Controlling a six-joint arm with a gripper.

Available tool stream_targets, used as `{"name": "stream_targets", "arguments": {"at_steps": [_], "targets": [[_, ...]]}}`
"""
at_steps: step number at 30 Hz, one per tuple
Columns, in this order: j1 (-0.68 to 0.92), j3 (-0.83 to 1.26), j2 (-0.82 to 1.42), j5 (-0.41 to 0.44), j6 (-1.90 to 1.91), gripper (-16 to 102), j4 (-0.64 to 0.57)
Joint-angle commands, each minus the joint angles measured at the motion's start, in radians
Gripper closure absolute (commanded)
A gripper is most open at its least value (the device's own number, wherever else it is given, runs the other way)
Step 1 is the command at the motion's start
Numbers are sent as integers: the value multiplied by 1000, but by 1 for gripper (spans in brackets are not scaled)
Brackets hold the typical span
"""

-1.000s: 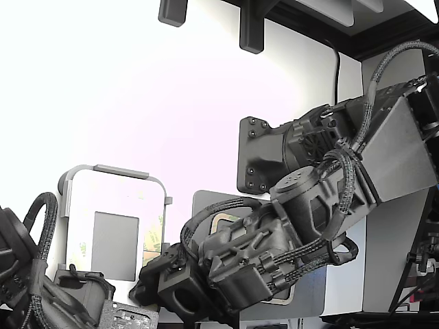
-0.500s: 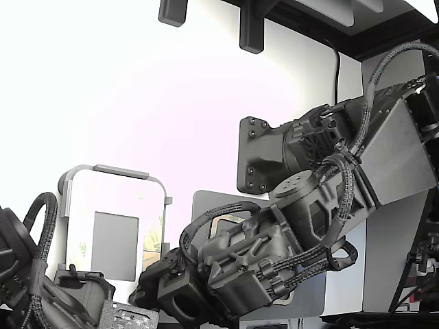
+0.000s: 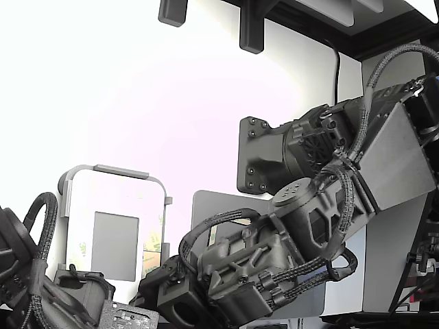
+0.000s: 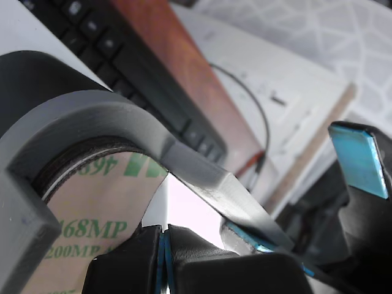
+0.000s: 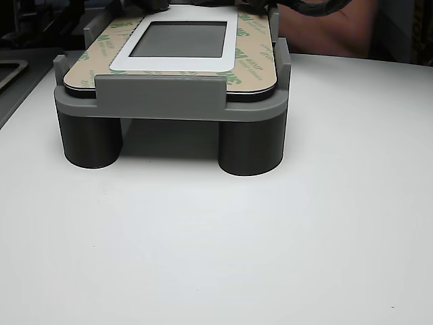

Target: Peel off protective film from adhesive tape.

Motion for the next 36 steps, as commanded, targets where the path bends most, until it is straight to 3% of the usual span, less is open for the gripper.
{"name": "stream_targets", "arguments": {"at_steps": [1, 36], "targets": [[0, -25, 8, -3, 2, 96, -6], [5, -74, 8, 3, -2, 96, 54]]}}
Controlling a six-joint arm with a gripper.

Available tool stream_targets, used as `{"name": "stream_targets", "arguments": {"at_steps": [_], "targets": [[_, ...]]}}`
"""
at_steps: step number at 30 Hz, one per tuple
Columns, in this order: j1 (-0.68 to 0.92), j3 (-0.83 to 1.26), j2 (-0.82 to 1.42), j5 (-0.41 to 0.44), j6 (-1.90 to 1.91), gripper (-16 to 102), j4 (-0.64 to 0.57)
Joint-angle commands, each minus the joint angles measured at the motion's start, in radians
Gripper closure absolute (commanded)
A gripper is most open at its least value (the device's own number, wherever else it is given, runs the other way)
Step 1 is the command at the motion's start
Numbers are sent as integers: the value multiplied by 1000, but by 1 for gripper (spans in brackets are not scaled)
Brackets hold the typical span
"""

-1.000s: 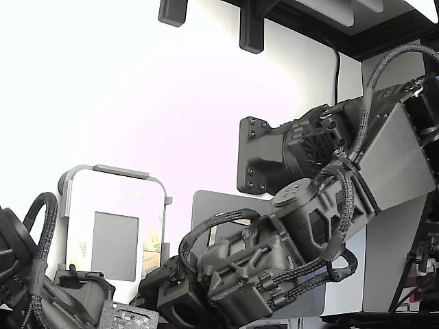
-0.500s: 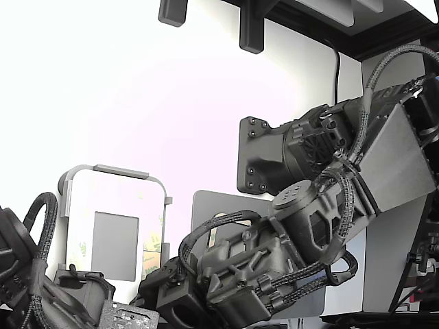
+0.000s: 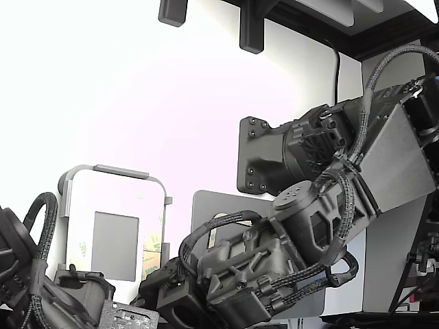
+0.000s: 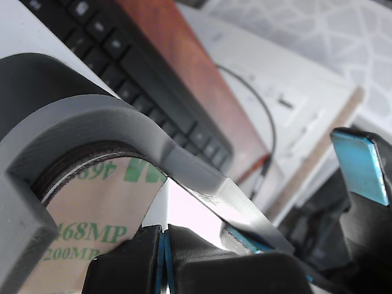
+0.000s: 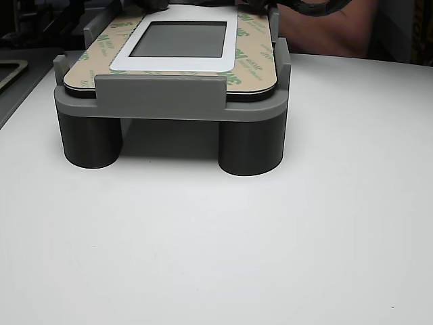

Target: Peel off protective film from adhesive tape.

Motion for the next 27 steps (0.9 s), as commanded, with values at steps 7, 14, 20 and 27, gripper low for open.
{"name": "stream_targets", "arguments": {"at_steps": [7, 14, 20, 27], "targets": [[-2, -44, 17, -3, 0, 96, 11], [-2, -46, 15, 0, 0, 96, 11], [0, -38, 29, 6, -3, 96, 23], [-2, -31, 37, 6, -6, 96, 26]]}}
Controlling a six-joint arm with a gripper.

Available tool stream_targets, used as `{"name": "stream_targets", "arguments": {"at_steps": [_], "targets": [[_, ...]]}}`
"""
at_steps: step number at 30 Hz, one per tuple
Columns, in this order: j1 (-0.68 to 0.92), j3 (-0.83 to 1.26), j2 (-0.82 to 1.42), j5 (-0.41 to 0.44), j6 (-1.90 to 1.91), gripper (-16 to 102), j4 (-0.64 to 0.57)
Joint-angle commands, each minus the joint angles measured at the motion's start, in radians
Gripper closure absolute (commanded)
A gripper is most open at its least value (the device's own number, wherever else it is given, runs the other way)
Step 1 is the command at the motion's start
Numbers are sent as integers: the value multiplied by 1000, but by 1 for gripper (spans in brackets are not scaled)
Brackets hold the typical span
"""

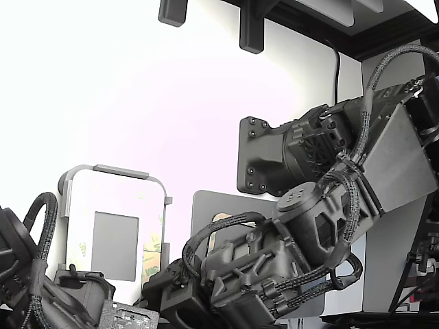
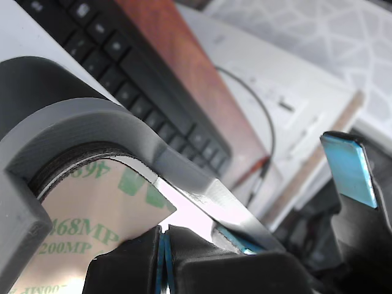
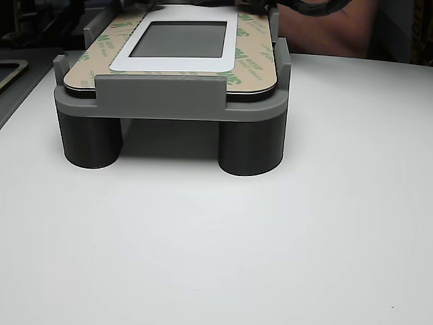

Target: Peel off protective film from adhesive tape.

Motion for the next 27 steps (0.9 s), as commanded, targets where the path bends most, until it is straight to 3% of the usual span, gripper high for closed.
{"name": "stream_targets", "arguments": {"at_steps": [1, 27], "targets": [[-9, -12, 29, 2, -5, 96, -8], [-38, -21, 57, -12, -32, 96, 34]]}}
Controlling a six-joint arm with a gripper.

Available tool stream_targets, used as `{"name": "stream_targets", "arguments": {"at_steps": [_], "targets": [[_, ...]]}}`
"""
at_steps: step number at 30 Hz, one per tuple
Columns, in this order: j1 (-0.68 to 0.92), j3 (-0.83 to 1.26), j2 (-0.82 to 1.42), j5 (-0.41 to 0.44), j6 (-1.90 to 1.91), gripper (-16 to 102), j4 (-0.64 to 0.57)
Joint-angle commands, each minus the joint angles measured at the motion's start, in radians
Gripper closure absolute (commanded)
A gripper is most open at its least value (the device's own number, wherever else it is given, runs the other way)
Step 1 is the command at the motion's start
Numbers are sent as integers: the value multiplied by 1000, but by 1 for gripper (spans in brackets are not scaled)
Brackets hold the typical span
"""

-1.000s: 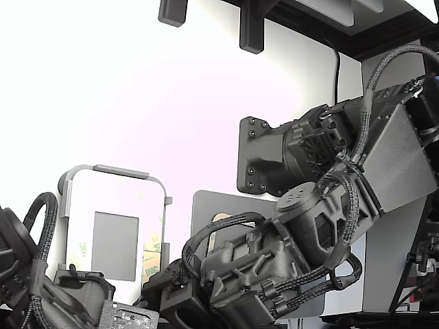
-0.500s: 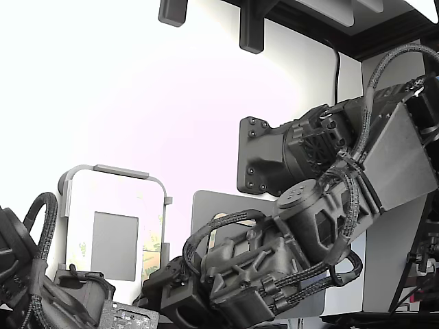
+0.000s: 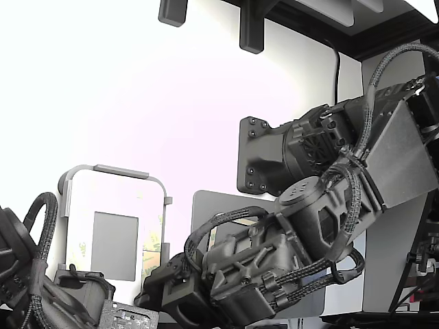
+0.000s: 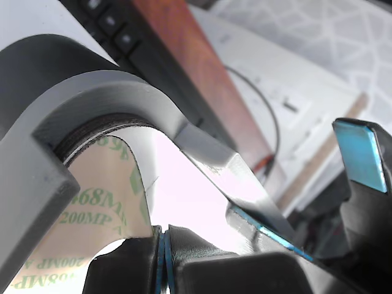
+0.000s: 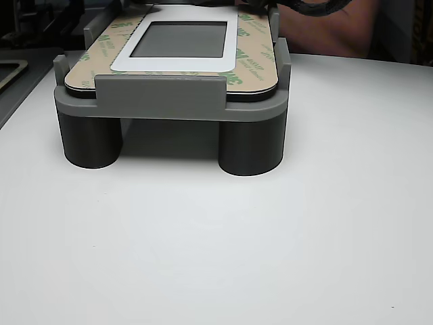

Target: Peel off protective film from adhesive tape.

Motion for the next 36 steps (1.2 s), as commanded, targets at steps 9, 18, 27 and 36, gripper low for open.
{"name": "stream_targets", "arguments": {"at_steps": [9, 18, 27, 36], "targets": [[-20, -20, 46, -5, -3, 96, 2], [-26, -5, 43, -8, -3, 96, -14], [-29, 6, 40, -9, -2, 96, -25], [-32, 28, 38, -12, -3, 96, -49]]}}
